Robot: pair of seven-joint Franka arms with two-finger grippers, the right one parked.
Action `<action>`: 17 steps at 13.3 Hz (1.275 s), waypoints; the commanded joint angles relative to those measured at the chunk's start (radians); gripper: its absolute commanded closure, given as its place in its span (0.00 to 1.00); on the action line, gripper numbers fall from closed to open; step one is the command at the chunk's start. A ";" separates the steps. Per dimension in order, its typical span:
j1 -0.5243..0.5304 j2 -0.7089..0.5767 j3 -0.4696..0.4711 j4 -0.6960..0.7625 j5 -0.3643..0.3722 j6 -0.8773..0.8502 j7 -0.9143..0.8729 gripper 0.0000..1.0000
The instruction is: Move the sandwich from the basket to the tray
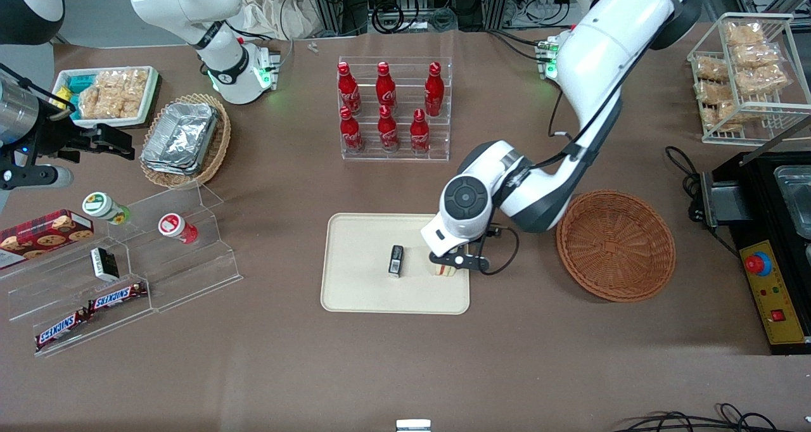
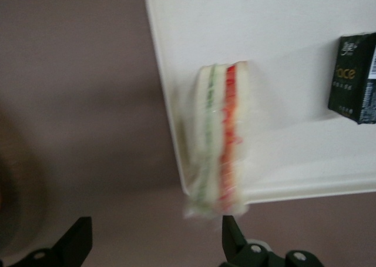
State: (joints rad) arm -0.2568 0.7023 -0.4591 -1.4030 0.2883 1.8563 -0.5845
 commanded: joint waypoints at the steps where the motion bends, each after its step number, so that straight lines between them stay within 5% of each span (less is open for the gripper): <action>1: 0.054 -0.084 -0.001 -0.020 -0.061 -0.087 -0.003 0.01; 7: 0.279 -0.280 -0.001 -0.079 -0.126 -0.281 0.282 0.01; 11: 0.416 -0.383 0.028 -0.074 -0.095 -0.315 0.273 0.01; 17: 0.482 -0.452 0.053 -0.051 -0.115 -0.319 0.285 0.01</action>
State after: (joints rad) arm 0.1866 0.2932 -0.4153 -1.4358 0.1891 1.5450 -0.3100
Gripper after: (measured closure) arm 0.004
